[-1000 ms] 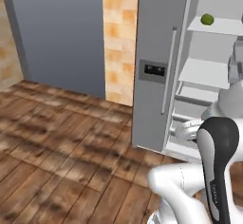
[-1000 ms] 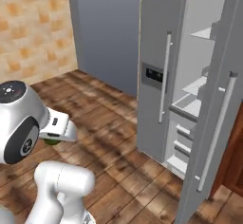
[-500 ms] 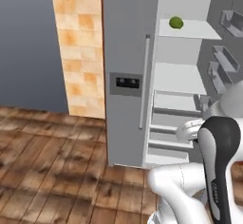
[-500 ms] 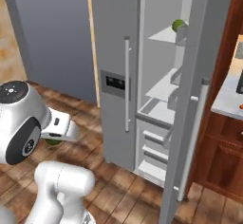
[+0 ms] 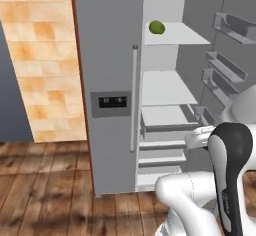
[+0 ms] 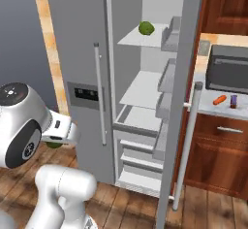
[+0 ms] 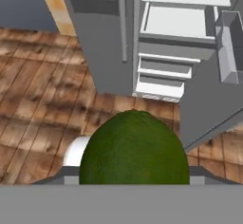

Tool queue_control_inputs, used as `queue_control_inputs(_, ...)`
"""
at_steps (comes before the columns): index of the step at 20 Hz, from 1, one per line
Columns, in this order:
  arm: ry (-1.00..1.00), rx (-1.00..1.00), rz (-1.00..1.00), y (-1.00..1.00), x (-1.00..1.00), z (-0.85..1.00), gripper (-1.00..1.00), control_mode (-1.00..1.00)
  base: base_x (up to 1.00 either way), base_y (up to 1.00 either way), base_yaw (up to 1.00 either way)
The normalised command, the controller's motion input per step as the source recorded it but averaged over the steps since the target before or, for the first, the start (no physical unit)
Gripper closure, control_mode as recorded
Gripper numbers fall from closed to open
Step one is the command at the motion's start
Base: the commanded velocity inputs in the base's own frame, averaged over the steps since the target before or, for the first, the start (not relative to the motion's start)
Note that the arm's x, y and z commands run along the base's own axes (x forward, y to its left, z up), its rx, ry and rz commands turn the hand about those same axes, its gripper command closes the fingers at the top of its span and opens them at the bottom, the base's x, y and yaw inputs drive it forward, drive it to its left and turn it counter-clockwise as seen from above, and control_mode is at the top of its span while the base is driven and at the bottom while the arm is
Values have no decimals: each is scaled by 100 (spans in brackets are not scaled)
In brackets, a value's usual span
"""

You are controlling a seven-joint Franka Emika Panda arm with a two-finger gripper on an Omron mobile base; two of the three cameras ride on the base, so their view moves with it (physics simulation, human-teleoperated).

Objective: Place the carrot and lime inside the fridge drawer. Close the drawer after placing the vegetables.

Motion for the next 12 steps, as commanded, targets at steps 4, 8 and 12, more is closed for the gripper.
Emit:
queue_control_inputs(4, 0, 0, 0, 0, 0, 0, 100, 100, 53, 46, -41)
queue_control_inputs(8, 0, 0, 0, 0, 0, 0, 100, 100, 53, 23, -34)
queue_control_inputs(12, 0, 0, 0, 0, 0, 0, 100, 100, 57, 26, -29)
